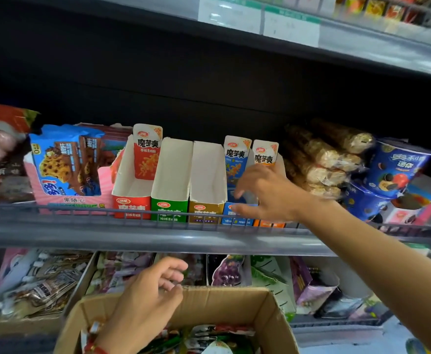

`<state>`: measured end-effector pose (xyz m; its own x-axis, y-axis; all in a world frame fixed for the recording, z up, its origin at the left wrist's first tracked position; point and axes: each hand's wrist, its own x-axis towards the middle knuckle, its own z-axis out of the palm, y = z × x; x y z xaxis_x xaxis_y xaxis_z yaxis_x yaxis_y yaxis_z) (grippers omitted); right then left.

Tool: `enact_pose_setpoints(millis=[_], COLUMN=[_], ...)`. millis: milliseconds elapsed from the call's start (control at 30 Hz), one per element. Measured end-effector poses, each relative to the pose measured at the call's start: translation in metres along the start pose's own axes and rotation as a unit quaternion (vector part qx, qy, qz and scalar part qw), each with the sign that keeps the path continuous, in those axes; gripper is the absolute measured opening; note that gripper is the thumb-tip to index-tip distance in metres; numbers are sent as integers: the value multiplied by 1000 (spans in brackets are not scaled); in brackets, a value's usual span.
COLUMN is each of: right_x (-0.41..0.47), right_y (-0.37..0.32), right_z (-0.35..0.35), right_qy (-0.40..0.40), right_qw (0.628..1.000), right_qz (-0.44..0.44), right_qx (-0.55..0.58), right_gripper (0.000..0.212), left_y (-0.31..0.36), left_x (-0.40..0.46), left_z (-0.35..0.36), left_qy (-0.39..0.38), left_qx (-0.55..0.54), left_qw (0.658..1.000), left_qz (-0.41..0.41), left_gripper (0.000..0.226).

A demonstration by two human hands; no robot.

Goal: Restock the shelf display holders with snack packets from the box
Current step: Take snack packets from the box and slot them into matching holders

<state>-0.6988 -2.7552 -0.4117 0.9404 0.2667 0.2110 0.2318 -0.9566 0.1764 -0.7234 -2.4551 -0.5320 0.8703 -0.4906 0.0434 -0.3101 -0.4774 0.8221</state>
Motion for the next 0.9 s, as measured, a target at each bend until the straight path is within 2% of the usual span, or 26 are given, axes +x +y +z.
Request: enact_pose_setpoints(millis=[133,233,333,467,533,600,733,900], right_x=[5,13,19,19,15,11,11,11], right_y=[0,-2,-5,-5,-4,-7,-8,-10], right_z=[16,13,13,16,18,21,27,26], right_qy=[-134,-183,-236,-241,-238,-237,-230,-192], right_qw=[990,981,968,964,965,965,970,979], right_qz=[30,66,79,96,92,77,63,59], right_qx=[-42,-14,-44,-50,-62,-78,-55,-18], right_gripper=[82,73,82,78,77,79,86,77], left_y=[5,16,46,83,93,98,97,99], left_x=[-9,-11,5,53,75,93,111,114], left_z=[0,3,9,17,18,19,21,22], left_qy=[-4,8,53,115,133,117,78,77], left_qx=[4,19,95,254,334,386,433,461], left_qw=[1000,999,986,935,907,891,877,861], left_qz=[12,41,125,218,218,206,195,201], left_gripper=[33,37,35,46,53,59,62,52])
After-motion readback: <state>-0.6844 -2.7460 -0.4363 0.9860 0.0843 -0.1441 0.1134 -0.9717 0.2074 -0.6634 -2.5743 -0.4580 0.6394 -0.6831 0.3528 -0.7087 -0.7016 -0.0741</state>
